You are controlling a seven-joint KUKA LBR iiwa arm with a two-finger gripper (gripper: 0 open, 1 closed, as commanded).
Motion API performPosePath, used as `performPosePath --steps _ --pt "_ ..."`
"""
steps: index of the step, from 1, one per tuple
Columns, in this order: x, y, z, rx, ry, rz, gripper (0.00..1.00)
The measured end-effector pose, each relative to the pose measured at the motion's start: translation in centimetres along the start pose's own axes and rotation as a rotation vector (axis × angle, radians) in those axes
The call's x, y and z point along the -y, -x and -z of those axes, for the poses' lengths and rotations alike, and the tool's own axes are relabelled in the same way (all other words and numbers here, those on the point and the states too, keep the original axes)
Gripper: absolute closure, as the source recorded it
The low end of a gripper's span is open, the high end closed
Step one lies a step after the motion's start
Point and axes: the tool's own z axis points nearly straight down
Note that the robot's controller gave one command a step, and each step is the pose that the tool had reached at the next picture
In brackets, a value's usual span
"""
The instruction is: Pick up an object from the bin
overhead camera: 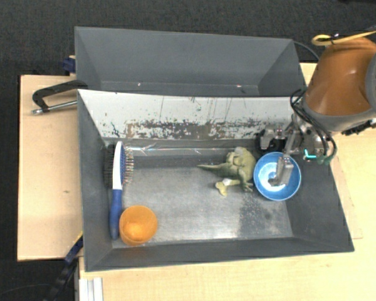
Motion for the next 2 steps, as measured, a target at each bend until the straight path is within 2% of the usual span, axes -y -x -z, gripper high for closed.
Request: performPosePath --steps 1,2 --pt "1.37 -0.05 -8.71 0.019 -0.006 0.432 0.00" --pt "1.37 0.26 -8.28 0.028 -0.010 0.433 1.00"
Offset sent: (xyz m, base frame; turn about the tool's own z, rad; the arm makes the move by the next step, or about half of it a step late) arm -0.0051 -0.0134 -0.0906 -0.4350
